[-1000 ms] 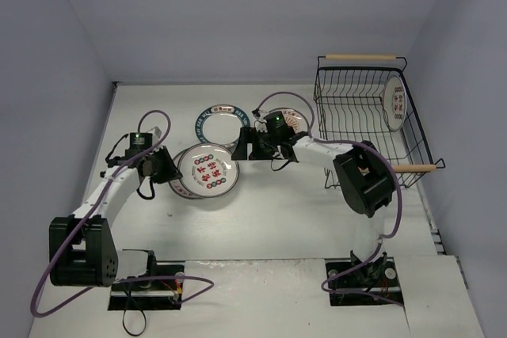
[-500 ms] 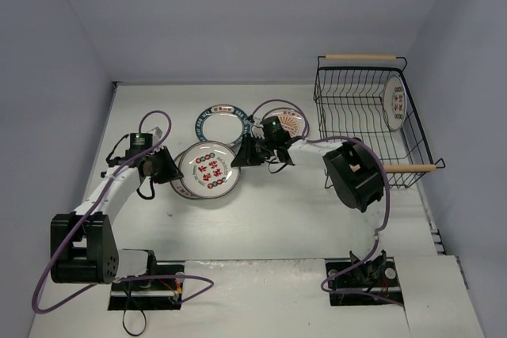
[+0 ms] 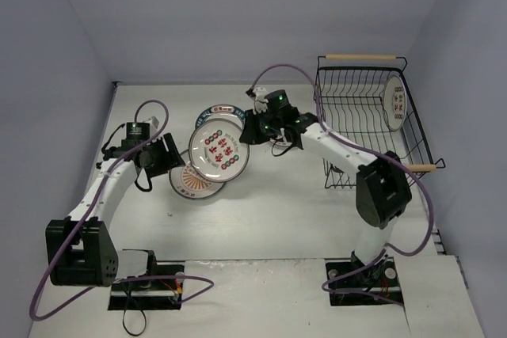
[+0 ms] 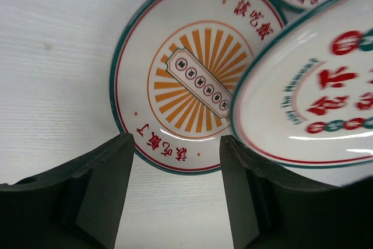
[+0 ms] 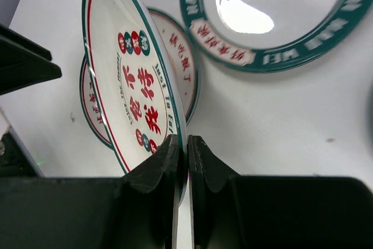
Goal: Load the plates into the dish rack
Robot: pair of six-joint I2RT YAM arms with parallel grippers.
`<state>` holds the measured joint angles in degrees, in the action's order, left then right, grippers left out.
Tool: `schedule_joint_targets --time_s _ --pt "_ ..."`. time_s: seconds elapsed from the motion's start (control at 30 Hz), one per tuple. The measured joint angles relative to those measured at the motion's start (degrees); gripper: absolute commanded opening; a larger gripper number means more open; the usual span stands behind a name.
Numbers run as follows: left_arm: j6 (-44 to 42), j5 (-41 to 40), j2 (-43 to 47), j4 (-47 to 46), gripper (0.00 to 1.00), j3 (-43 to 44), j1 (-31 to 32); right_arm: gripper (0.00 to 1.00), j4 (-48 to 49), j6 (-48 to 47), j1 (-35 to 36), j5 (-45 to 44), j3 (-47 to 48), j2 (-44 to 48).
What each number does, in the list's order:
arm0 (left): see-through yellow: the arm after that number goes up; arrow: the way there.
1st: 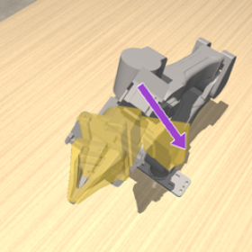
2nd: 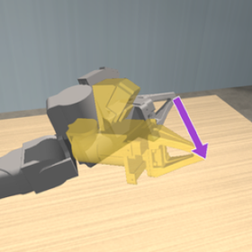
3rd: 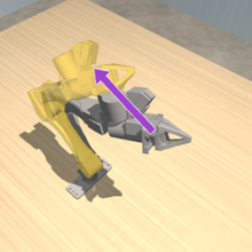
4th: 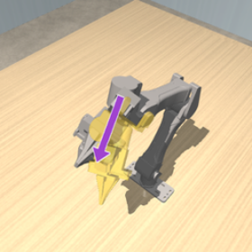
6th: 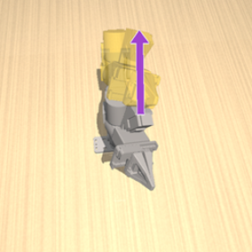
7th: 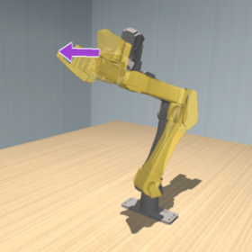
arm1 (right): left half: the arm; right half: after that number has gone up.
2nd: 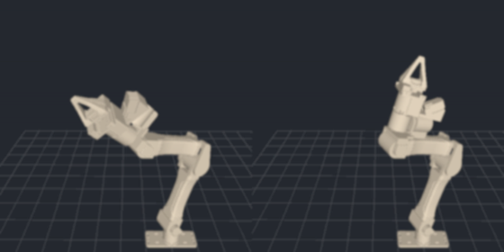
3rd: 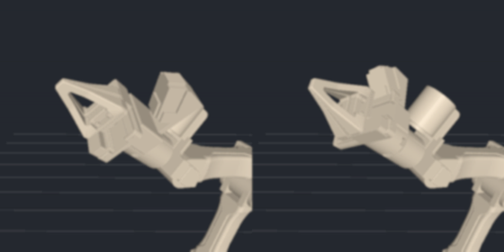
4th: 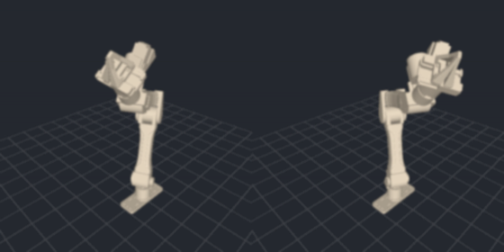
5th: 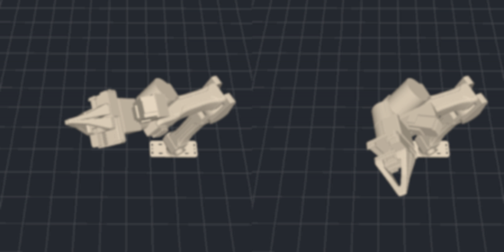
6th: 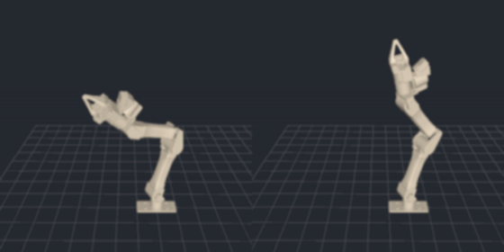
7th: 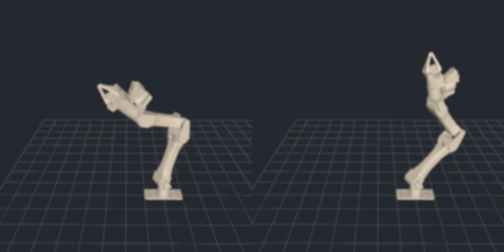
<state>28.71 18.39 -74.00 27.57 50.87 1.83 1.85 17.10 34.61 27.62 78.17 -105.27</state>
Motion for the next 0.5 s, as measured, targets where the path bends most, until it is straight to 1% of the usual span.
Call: schedule_joint_targets --time_s 0.17,0.27,0.37,0.4,0.43,0.5 --pt "-1.7 -5.3 1.6 4.1 0.61 6.1 0.0 0.00 -9.2 -8.2 -3.0 -8.9 9.0 7.1" --pt "-2.6 -8.4 2.1 6.1 0.61 7.2 0.0 0.00 -12.9 -13.0 -6.9 -15.2 14.0 11.7" --pt "-2.8 -10.9 2.0 8.8 0.62 7.2 0.0 0.00 -14.5 -19.1 -11.9 -23.8 17.2 15.5" --pt "-2.8 -11.5 2.0 9.6 0.63 7.2 0.0 0.00 -14.7 -20.6 -13.8 -26.2 17.9 16.7" --pt "-2.8 -12.3 2.0 10.4 0.71 7.2 0.0 0.00 -14.7 -22.5 -15.7 -29.4 18.1 17.7" --pt "-3.0 -13.7 2.0 11.6 0.71 7.2 0.0 0.00 -14.6 -26.5 -19.0 -35.2 18.0 18.8"
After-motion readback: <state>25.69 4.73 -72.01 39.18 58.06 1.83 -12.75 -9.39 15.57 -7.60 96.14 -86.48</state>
